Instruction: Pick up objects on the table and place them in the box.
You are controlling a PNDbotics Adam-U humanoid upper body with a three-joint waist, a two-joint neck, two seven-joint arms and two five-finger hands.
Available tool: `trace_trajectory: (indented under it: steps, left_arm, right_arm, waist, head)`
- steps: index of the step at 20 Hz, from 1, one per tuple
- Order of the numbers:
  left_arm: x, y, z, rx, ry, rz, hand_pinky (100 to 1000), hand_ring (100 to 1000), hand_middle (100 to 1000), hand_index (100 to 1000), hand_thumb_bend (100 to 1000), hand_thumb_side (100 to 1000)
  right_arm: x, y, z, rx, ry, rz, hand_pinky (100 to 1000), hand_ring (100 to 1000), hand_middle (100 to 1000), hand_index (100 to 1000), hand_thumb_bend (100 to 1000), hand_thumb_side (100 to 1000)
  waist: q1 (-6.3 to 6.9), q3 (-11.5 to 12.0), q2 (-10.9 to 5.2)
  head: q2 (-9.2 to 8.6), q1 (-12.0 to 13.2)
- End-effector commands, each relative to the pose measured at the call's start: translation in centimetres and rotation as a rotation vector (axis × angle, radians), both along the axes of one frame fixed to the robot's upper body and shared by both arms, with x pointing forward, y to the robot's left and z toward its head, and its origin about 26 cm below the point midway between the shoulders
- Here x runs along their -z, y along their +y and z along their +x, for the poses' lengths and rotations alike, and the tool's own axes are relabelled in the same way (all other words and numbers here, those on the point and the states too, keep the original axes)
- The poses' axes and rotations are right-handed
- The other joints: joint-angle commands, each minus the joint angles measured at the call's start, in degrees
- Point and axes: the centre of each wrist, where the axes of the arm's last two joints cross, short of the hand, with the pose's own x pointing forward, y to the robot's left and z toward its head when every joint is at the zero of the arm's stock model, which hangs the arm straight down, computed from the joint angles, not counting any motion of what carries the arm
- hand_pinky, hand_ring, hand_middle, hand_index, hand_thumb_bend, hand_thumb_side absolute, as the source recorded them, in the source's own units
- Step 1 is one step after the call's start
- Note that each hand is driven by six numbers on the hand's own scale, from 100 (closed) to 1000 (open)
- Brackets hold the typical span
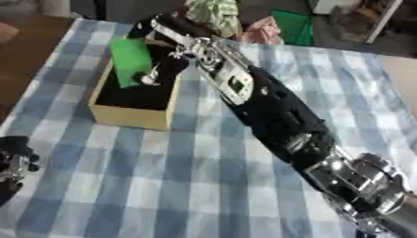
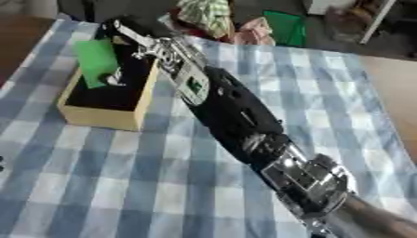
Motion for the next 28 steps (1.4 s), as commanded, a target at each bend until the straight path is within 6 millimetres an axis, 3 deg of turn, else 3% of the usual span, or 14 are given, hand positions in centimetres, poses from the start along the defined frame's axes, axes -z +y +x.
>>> trace_trajectory:
  steps: [1,2,5,8,12,20,28]
  left_arm:
    - [-0.6,0.0,0.0,0.007,-0.021,-0.001,538,559,497,655,100,247]
    - [-0.6,0.0,0.0,0.007,-0.021,-0.002,538,559,497,655,100,247]
    - [-0.7,0.0,0.1,0.008,-0.023,-0.003,538,559,497,655,100,247]
    - [-0.7,0.0,0.1,0.007,-0.023,-0.003,539,559,497,655,100,247]
    - [-0.7,0.0,0.1,0.004,-0.024,-0.003,539,558,497,655,100,247]
    - [-0.6,0.3,0.0,-0.011,-0.022,-0.004,539,558,498,655,100,247]
    - [-0.4,0.9,-0.2,-0.042,-0.02,-0.01,539,557,498,654,100,248]
  right_arm:
    - [-0.5,0.0,0.0,0.019,-0.018,-0.017,843,909,639,865,483,100]
    - [-0.4,0.0,0.1,0.024,-0.016,-0.021,851,925,715,906,502,113]
    - [-0.1,-0.1,0.2,0.036,-0.013,-0.038,866,956,823,951,544,108]
    - [0.2,-0.2,0.3,0.037,-0.007,-0.052,876,969,860,963,565,151]
    - [-0.2,-0.9,0.2,0.051,-0.038,-0.032,870,965,849,958,559,159]
    - [-3.4,-4.3,-1.0,0.119,-0.17,0.154,821,942,807,951,511,130]
    - [-3.8,-11.4,-2.6,0.285,-0.245,0.323,784,928,771,942,493,110]
  waist:
    - [0.7,-0.1,-0.84]
    - [0.7,-0.2,-0.82]
    - [0.69,-0.4,-0.79]
    - [0.72,-0.5,-0.78]
    - [0.76,-0.8,-0.86]
    - [1.03,-2.8,-1.18]
    - [1.35,-5.5,-1.33]
  head:
    - [0.03,-0.1]
    - [-0.01,0.0]
    - [-0.05,-0.1]
    - [-0.08,0.0]
    - [-0.09,0.2]
    - [0.25,1.3]
    - [0.14,3.2]
